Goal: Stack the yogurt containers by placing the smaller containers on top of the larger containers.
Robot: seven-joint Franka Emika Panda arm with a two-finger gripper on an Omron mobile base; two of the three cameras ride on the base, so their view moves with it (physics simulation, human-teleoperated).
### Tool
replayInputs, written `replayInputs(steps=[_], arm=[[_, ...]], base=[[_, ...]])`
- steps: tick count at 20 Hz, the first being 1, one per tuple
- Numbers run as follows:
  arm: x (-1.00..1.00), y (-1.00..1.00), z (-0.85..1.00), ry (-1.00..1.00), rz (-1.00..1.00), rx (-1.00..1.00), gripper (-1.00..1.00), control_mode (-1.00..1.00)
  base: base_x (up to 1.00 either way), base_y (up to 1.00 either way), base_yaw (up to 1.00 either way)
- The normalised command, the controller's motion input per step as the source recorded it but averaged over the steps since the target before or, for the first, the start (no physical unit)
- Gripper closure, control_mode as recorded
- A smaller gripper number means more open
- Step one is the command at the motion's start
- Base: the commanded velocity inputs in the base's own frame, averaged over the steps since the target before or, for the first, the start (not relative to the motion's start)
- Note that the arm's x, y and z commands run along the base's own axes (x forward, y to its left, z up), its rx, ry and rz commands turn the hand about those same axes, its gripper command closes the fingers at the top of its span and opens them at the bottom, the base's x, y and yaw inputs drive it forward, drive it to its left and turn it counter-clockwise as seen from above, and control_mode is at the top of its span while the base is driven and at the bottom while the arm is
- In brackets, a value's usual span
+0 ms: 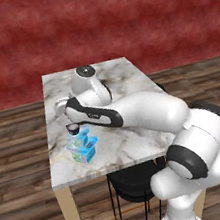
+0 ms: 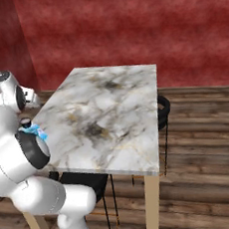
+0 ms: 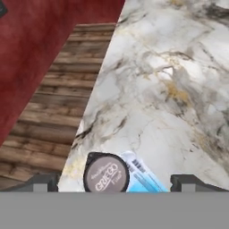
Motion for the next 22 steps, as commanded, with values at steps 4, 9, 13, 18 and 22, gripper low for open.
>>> replayInputs(steps=[4,9,13,18,22], arm=[[-0.38,-0.23,0.58,0.01,0.0,0.0,-1.0,-1.0],[-0.66,-0.6,0.26,0.0,0.0,0.0,-1.0,-1.0],[-0.75,-0.9,0.02,0.0,0.0,0.02,-1.0,-1.0],[-0.62,-1.0,0.01,0.0,0.0,0.06,-1.0,-1.0],[-0.65,-1.0,0.16,0.0,0.0,0.13,-1.0,-1.0]], base=[[0.0,0.0,0.0],[0.0,0.0,0.0],[0.0,0.0,0.0],[0.0,0.0,0.0],[0.0,0.0,0.0]])
